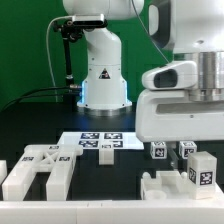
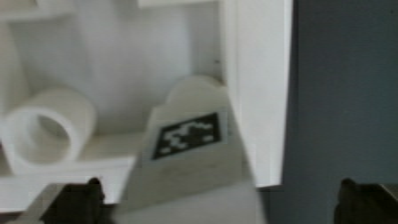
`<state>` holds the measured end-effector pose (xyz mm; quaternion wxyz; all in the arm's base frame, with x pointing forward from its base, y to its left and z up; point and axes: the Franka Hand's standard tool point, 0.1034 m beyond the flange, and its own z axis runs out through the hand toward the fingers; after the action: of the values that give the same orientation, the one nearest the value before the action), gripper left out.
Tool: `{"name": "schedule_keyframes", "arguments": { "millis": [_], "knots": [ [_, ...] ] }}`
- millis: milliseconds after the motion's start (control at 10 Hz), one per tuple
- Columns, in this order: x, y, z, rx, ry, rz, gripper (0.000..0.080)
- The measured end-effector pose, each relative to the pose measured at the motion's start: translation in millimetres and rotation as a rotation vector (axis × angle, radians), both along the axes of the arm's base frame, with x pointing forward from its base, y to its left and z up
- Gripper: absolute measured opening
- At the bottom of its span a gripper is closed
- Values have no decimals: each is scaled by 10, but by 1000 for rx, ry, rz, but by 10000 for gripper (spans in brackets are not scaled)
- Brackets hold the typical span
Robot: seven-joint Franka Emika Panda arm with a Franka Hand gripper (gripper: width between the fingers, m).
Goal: Assemble chair
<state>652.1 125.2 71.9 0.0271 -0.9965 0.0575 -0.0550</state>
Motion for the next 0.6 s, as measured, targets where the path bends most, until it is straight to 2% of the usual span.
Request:
{"name": "schedule_keyframes", "arguments": {
  "millis": [100,300,500,600],
  "knots": [
    [1,-4,0,0,0,0,538],
    [-1,-27,-8,14,7,-121,293],
    [-1,-43,-14,30,15,-244,293],
    [-5,-65,-14,47,32,-423,292]
  ]
}}
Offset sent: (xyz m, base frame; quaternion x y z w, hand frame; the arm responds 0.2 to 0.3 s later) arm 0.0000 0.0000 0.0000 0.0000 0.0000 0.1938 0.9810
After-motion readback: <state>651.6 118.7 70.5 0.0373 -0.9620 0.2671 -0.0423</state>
